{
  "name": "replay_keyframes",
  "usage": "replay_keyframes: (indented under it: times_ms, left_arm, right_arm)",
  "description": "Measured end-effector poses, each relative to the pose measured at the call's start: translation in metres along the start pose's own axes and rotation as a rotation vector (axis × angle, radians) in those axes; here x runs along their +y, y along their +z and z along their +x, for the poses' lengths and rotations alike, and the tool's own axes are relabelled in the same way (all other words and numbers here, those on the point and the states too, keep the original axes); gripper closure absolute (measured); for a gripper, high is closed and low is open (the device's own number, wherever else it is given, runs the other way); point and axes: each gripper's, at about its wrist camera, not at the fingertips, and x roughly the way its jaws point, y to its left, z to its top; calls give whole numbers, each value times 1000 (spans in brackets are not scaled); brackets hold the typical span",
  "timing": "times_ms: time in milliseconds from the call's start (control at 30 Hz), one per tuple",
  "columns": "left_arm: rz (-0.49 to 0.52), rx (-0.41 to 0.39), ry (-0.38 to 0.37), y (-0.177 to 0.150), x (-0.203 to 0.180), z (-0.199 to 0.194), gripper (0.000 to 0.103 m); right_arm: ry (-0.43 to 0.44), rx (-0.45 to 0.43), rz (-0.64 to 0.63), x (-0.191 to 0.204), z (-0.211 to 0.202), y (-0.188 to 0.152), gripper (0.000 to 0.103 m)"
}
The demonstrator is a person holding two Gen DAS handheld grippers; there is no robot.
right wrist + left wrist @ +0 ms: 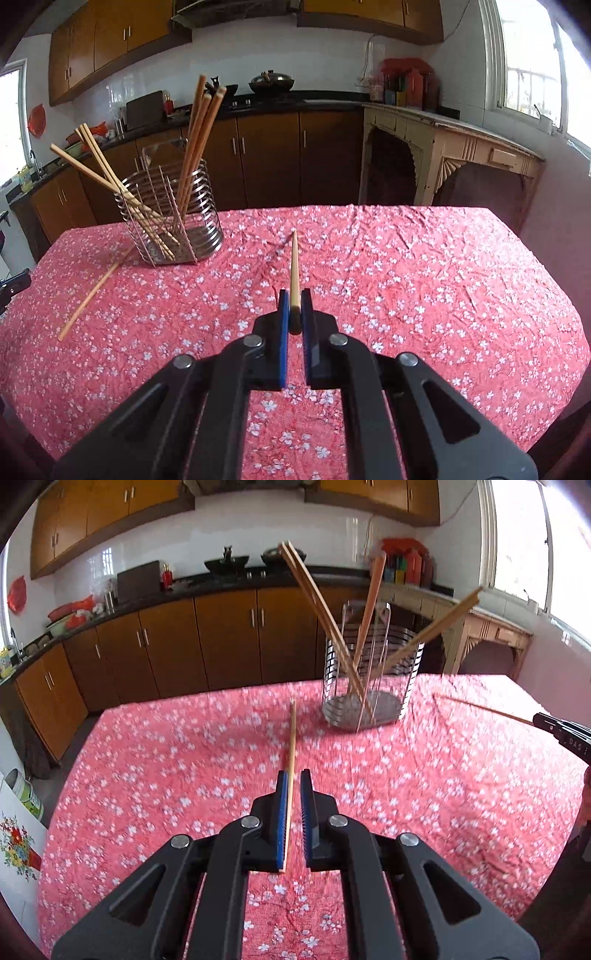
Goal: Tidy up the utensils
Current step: 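Lift both held chopsticks upright and carry them toward the wire holder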
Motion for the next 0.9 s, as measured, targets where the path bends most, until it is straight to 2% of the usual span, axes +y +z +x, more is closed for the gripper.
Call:
replay_keyframes:
  times_ms: [100,167,233,267,300,333,367,567,667,700,733,800,900]
  left_arm:
    - [-1,11,-14,3,-2,-1,96]
    - [41,40,1,-5,-8,8,96]
    - [41,86,-2,-19,-8,20,94]
    - [30,113,-16,-26,-6,27,92]
    - [22,143,-15,-33,-6,37,83]
    - [22,157,-9,-38,-7,42,69]
    - [24,165,1,-43,-7,47,64]
    - [71,211,22,-52,-16,64,61]
    - [64,257,29,-57,-18,77,63]
    - [54,252,25,-57,-17,77,69]
    - [45,253,8,-57,-16,77,80]
    - [53,251,15,-57,-17,76,93]
    - [42,248,15,-58,-15,73,96]
  right_arm:
    - [4,-36,-2,-1,-11,9,96]
    - [1,-32,-11,0,-12,9,96]
    - [1,-24,-20,2,-9,3,96]
    - [0,-20,-26,3,-8,-1,96]
    - [0,-16,-27,4,-7,-4,96]
    - [3,-9,-27,6,-4,-8,96]
    - [7,-3,-28,7,-3,-11,96]
    - [8,18,-27,11,1,-20,96]
    - [10,22,-24,11,2,-21,96]
    - [11,22,-23,10,1,-21,96]
    - [11,23,-22,10,1,-21,96]
    - [10,24,-22,8,1,-20,96]
    - [8,15,-18,6,-1,-19,96]
